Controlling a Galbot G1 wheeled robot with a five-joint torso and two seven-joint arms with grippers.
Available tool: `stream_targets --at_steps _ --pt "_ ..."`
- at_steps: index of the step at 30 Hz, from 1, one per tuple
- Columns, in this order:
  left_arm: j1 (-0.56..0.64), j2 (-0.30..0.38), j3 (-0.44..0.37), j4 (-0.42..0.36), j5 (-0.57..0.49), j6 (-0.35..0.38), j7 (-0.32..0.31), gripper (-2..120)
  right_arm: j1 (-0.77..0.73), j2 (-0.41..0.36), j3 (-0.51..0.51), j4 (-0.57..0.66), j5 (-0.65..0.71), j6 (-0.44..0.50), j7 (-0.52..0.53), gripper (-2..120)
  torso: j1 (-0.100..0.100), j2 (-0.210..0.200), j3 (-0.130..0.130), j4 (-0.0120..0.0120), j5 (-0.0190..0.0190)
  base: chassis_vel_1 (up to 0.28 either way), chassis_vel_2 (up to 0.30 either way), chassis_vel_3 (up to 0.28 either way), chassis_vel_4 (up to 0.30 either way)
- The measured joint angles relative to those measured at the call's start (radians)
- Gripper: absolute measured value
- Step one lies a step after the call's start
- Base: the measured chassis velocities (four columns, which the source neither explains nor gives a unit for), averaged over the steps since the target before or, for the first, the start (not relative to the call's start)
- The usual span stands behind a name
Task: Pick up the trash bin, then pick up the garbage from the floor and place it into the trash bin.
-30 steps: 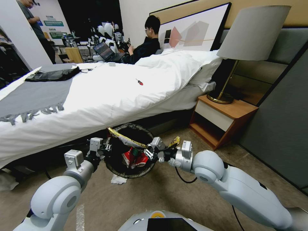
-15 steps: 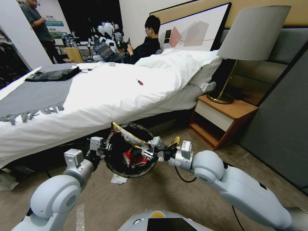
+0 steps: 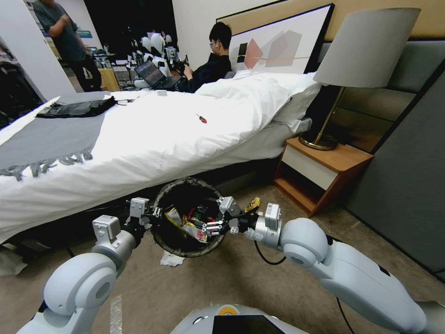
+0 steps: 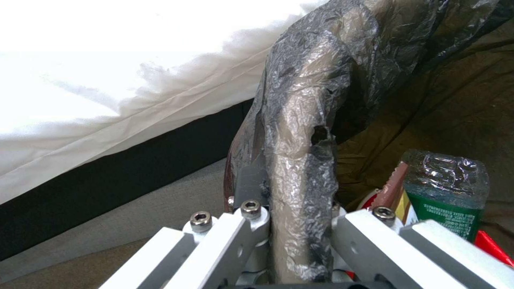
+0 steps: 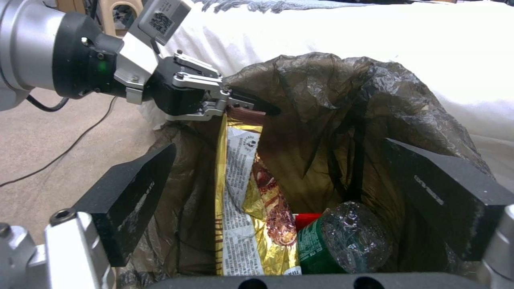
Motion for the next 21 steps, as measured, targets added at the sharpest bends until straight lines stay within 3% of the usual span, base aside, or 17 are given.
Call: stream_targets --at_steps 14,21 --pt "0.005 -0.003 0.001 0.000 0.003 0.000 0.001 2 -0.054 -0.016 0.082 0.037 0.017 0.013 0.004 100 0.000 0.000 0.000 0.0001 0.0000 0.000 0.000 0.000 0.000" --pt "0.016 -0.016 -0.001 0.000 0.010 0.000 0.002 2 -0.174 -0.044 0.222 0.078 0.049 0.086 0.134 100 0.000 0.000 0.000 0.0001 0.0000 0.000 0.000 0.000 0.000"
